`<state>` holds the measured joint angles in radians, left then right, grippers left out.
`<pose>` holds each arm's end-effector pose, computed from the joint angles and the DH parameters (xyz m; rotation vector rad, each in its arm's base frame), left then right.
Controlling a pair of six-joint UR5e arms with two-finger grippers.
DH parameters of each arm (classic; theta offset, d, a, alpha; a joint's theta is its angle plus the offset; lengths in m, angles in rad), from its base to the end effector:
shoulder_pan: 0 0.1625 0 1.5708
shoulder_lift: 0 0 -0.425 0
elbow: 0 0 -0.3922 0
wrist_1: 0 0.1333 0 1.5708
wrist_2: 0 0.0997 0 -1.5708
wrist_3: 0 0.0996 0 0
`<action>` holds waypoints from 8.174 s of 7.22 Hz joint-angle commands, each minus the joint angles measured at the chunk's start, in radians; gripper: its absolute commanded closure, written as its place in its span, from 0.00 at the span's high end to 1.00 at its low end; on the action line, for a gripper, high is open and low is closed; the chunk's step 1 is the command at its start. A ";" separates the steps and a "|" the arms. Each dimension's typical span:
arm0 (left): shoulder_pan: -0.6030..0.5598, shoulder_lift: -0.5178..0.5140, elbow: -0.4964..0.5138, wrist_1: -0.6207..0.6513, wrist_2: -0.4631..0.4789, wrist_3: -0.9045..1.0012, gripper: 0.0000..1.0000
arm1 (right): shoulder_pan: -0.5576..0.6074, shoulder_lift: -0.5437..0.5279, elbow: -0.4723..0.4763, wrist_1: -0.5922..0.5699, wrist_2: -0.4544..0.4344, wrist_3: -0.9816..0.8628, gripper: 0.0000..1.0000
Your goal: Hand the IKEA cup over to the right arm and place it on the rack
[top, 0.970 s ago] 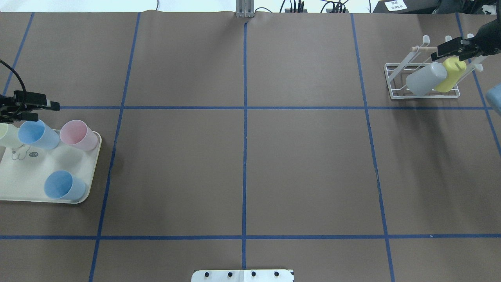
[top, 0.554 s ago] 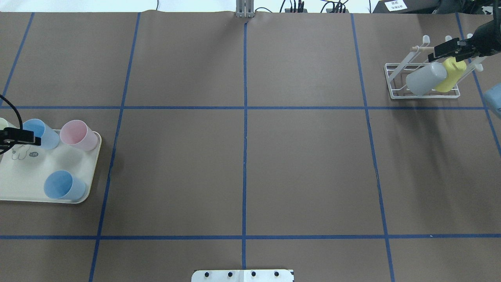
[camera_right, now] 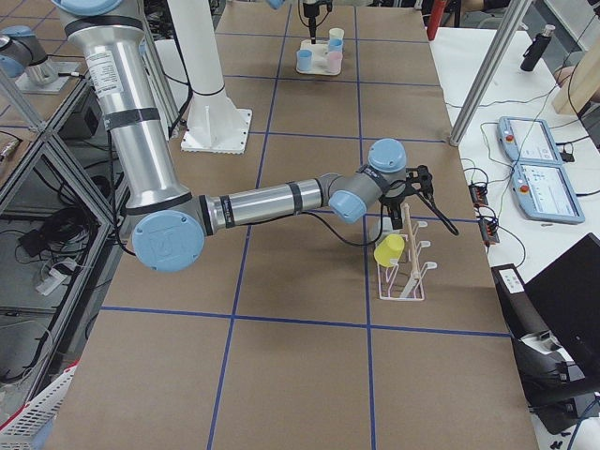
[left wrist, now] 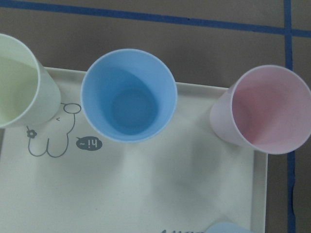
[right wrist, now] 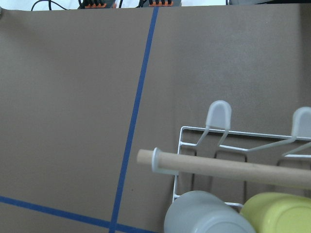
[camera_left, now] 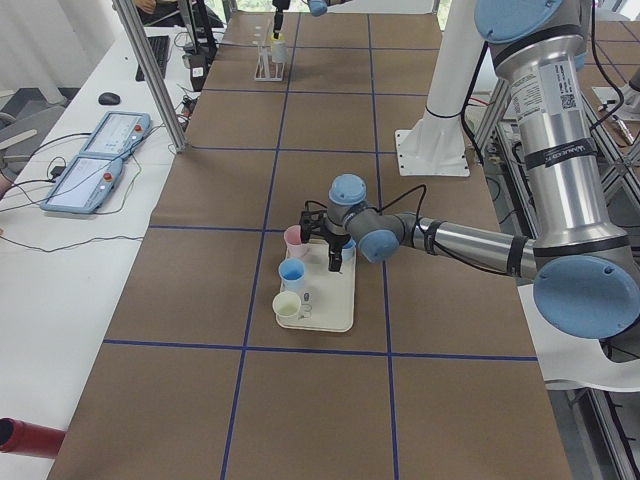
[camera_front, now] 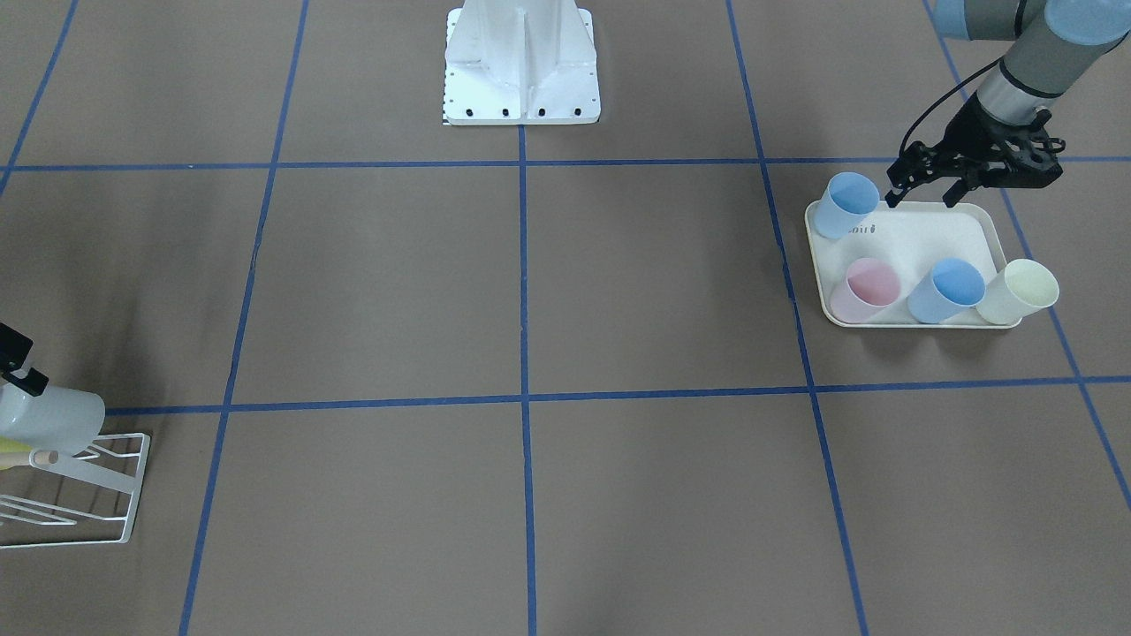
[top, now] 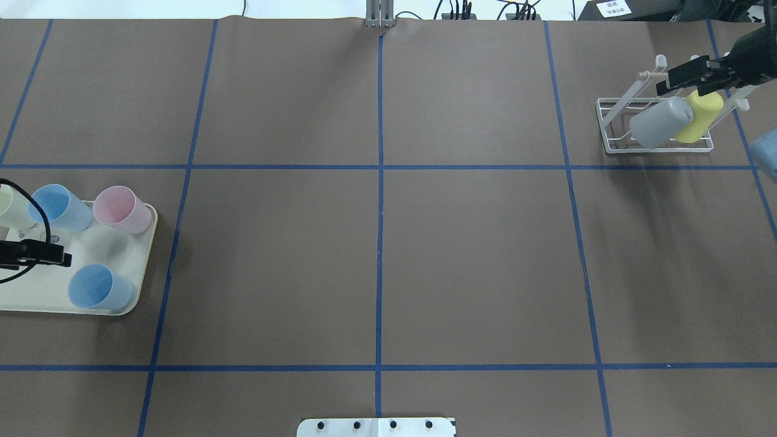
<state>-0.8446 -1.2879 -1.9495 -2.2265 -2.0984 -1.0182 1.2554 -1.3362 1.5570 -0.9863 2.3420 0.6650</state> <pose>0.2057 -0.3568 0.5279 0.0871 0.8835 -0.0744 -0.1260 -0.5922 0.4676 0.3298 -0.9977 0.0065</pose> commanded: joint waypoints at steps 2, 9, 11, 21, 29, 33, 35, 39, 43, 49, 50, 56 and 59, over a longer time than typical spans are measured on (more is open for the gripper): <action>0.079 -0.008 0.009 0.001 -0.002 -0.003 0.93 | 0.001 -0.083 0.109 -0.002 0.011 0.018 0.99; 0.082 -0.011 -0.055 -0.002 -0.063 -0.040 0.00 | -0.010 -0.124 0.184 -0.023 0.030 0.074 0.99; 0.021 -0.002 -0.143 0.017 -0.074 -0.043 0.00 | -0.023 -0.084 0.186 -0.069 0.028 0.076 0.99; 0.246 -0.678 0.114 -0.646 0.045 -1.261 0.00 | -0.330 -0.044 0.321 0.732 0.019 1.096 0.99; 0.457 -0.763 0.195 -1.085 0.402 -1.548 0.00 | -0.626 0.087 0.290 1.155 -0.401 1.165 0.99; 0.457 -0.777 0.195 -1.087 0.408 -1.548 0.00 | -0.703 0.091 0.290 1.207 -0.492 1.173 0.99; 0.457 -0.775 0.195 -1.087 0.408 -1.548 0.00 | -0.708 0.089 0.290 1.224 -0.513 1.191 0.96; 0.458 -0.774 0.196 -1.096 0.408 -1.547 0.26 | -0.708 0.089 0.282 1.224 -0.524 1.190 0.41; 0.403 -0.763 0.192 -1.098 0.417 -1.524 1.00 | -0.674 0.046 0.285 1.224 -0.526 1.188 0.18; 0.037 -0.631 0.196 -0.697 0.049 -1.072 1.00 | -0.141 -0.089 0.239 0.684 -0.119 0.773 0.18; -0.040 -0.628 0.208 -0.615 -0.004 -1.000 1.00 | -0.038 -0.089 0.239 0.547 -0.004 0.707 0.18; -0.224 -0.561 0.134 0.027 -0.042 -0.270 1.00 | 0.200 -0.115 0.242 -0.336 -0.034 -0.383 0.18; -0.260 -0.490 0.100 0.198 0.015 -0.003 1.00 | 0.197 -0.081 0.140 -0.463 -0.072 -0.530 0.18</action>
<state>-1.0891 -1.8150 -1.8311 -2.1017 -2.0971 -1.1485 1.4515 -1.4348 1.7471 -1.4178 2.2737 0.1764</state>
